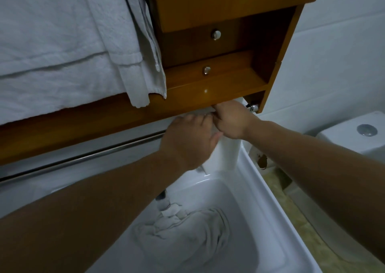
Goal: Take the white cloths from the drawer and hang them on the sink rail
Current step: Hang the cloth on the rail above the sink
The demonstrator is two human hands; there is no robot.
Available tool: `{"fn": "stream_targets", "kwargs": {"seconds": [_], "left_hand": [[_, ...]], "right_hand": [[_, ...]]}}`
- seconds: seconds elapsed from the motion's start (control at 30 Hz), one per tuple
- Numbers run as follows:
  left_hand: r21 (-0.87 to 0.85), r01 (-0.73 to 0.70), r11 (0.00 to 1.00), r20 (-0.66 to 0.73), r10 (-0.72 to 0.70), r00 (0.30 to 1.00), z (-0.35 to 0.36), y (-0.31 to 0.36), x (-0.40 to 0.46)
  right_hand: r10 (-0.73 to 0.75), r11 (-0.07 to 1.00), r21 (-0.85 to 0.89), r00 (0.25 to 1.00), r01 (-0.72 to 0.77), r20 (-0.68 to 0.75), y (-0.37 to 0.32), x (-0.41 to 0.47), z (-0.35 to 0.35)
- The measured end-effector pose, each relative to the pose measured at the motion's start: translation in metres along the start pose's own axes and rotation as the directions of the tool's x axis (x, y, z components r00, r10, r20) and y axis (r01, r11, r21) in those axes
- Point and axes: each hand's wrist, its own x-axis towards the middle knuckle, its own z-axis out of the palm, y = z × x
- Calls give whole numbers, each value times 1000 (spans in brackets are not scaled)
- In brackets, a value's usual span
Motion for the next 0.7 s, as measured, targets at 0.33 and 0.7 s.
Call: {"fn": "stream_targets", "kwargs": {"seconds": [0.33,0.7], "left_hand": [[-218,173,960,544,-28,839,22,-30,46],[-156,184,970,431,-101,897,41,-34,47]], "right_hand": [[51,998,44,909,-37,-414,18,-61,27],[485,869,383,695,-313,-530,-35,-62,154]]}}
